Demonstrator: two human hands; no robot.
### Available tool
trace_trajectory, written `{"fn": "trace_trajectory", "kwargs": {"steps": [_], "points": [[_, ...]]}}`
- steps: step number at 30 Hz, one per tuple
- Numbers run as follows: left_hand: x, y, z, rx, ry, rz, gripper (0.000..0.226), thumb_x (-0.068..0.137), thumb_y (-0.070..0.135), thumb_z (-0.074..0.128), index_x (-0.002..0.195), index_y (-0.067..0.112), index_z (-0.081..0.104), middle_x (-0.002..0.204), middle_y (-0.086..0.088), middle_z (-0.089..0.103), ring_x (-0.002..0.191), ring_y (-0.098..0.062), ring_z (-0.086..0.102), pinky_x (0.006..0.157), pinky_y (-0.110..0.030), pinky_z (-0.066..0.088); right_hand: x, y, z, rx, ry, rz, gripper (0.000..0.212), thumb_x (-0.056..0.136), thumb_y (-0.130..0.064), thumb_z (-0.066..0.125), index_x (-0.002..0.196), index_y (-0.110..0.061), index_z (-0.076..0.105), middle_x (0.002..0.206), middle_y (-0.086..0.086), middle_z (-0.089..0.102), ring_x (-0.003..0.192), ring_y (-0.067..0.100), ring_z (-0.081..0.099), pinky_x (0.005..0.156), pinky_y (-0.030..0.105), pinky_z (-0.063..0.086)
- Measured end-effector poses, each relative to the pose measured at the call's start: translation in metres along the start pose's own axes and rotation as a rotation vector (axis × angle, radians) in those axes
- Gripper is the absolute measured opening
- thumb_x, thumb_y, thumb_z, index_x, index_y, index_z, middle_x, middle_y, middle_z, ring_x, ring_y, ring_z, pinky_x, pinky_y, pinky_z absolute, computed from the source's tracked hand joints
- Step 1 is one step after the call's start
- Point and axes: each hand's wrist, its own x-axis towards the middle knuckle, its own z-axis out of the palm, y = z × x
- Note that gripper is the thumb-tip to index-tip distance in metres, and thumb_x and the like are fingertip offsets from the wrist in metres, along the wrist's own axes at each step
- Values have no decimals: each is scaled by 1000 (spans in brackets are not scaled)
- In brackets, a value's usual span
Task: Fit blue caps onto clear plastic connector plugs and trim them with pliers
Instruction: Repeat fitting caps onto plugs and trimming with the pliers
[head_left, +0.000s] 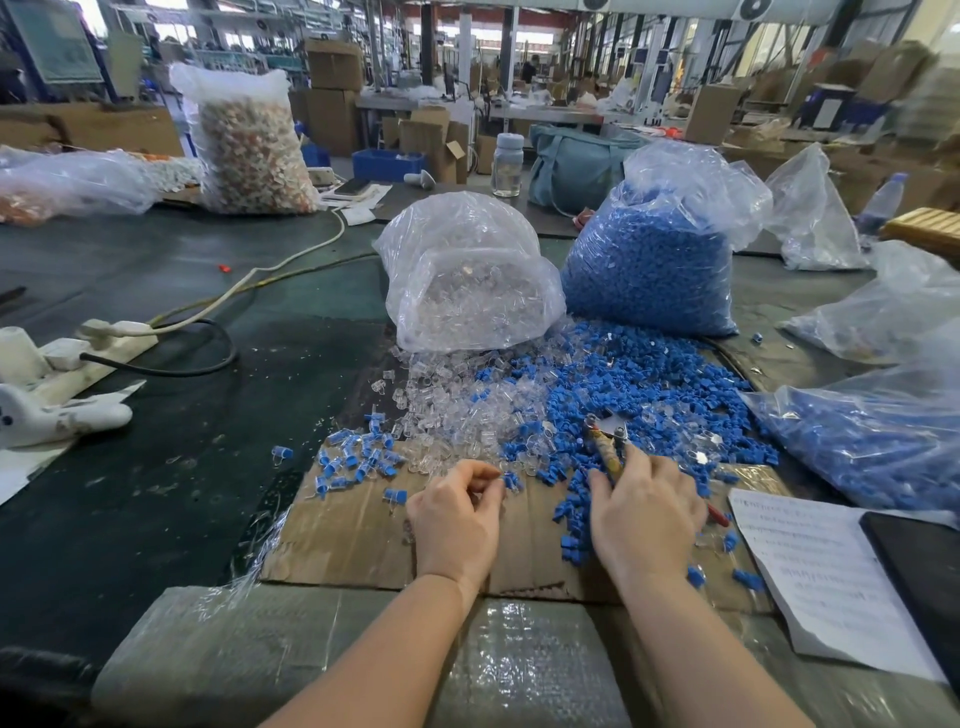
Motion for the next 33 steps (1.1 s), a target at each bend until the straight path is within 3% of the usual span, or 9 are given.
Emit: {"fn": "trace_trajectory", "kwargs": {"steps": [3, 6, 10, 15, 18, 20, 22, 29, 33], "points": [[4, 5, -2, -33, -3, -48, 27, 85, 21, 64, 75, 42, 50, 73, 18, 60, 78, -2, 58, 98, -42, 42, 17, 14, -6, -156, -243, 144, 72, 91, -62, 30, 145, -17, 20, 147, 14, 32, 134, 32, 29, 109, 51, 23], [11, 9, -3, -110, -29, -90, 25, 86, 18, 62, 78, 38, 51, 77, 13, 61, 78, -7, 60, 92, -40, 48, 25, 23, -8, -197, -365, 172, 80, 88, -67, 32, 148, -19, 11, 152, 13, 24, 139, 33, 21, 109, 54, 19], [19, 16, -7, -144, -64, -93, 20, 88, 16, 59, 82, 32, 52, 82, 8, 61, 74, -6, 60, 63, -8, 49, 29, 20, -12, -234, -365, 144, 64, 91, -52, 39, 142, -16, 25, 147, 11, 31, 133, 36, 28, 108, 53, 23], [30, 25, -11, -238, -78, -133, 13, 89, 12, 58, 87, 24, 56, 84, 5, 62, 73, -3, 59, 55, -6, 46, 32, 11, -28, -269, -269, 45, 42, 93, -47, 37, 119, -14, 43, 133, 12, 42, 121, 35, 38, 98, 46, 33], [40, 32, -13, -397, -63, -233, 10, 89, 12, 57, 89, 21, 60, 84, 4, 65, 63, -5, 57, 46, -9, 43, 37, 3, -39, -44, -298, -76, 29, 95, -39, 36, 102, -13, 47, 109, 12, 50, 100, 29, 49, 83, 38, 41], [49, 36, -14, -456, -47, -286, 8, 89, 13, 58, 92, 19, 62, 83, 5, 66, 66, -6, 55, 47, -9, 44, 38, -8, -48, 239, -461, -119, 24, 96, -31, 39, 84, -12, 47, 83, 7, 52, 71, 21, 48, 63, 32, 37], [55, 40, -15, -485, -32, -316, 6, 89, 13, 59, 92, 15, 63, 81, 4, 66, 65, -7, 53, 44, -6, 41, 37, -19, -60, 474, -653, -81, 26, 95, -25, 41, 73, -13, 43, 67, 4, 42, 57, 18, 36, 57, 30, 28], [71, 44, -21, -460, 25, -390, 6, 88, 12, 61, 84, 14, 66, 71, 5, 65, 43, -3, 41, 35, -11, 32, 31, -35, -75, 689, -933, 32, 20, 97, -32, 41, 94, -15, 50, 86, 7, 58, 79, 20, 58, 81, 39, 49], [75, 46, -24, -457, 52, -393, 10, 88, 12, 61, 79, 15, 65, 69, 4, 63, 52, -6, 45, 35, -9, 33, 33, -42, -76, 680, -969, 20, 19, 97, -31, 39, 95, -14, 49, 87, 8, 55, 81, 21, 57, 73, 36, 49]]}}
